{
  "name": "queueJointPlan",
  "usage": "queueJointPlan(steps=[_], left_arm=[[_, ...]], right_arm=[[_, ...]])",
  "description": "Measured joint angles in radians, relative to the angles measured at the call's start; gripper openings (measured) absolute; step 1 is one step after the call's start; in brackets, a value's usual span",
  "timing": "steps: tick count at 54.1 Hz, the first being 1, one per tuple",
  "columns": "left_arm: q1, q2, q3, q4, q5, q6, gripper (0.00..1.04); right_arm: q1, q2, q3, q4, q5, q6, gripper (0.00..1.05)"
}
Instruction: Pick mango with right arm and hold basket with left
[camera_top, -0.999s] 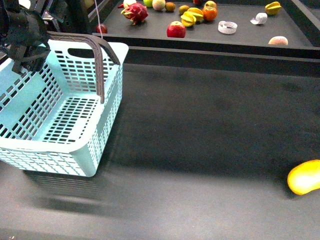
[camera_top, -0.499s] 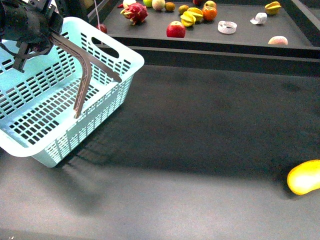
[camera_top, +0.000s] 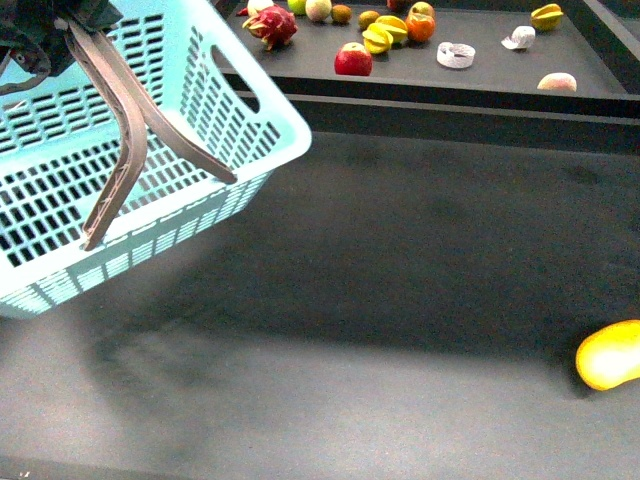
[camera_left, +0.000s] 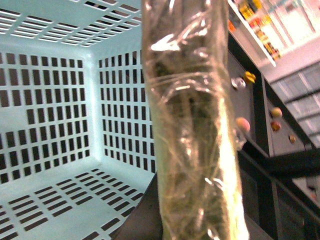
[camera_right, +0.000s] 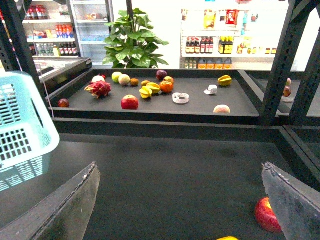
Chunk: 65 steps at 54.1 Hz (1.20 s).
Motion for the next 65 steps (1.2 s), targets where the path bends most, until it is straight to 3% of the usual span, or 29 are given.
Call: queueJointPlan(steps=[8,27,45,65], left_arm=[[-0.068,-0.106,-0.106,0.015,0.079,0.125,0.09],[-0.193,-0.209,-0.239,0.147,0.100,0.301,0.09],[-0.226,-0.158,-0.306,0.345,0.229,0.268,0.09],[-0.283,-0.068,-0.306,0.351,0.211,0.277,0.09]], right_arm=[[0.000,0.000,0.000,0.000,0.000,0.000,0.97],[0.000,0.000,0.000,0.000,0.000,0.000,0.97],[0.000,0.000,0.000,0.000,0.000,0.000,0.97],[0.000,0.000,0.000,0.000,0.000,0.000,0.97]])
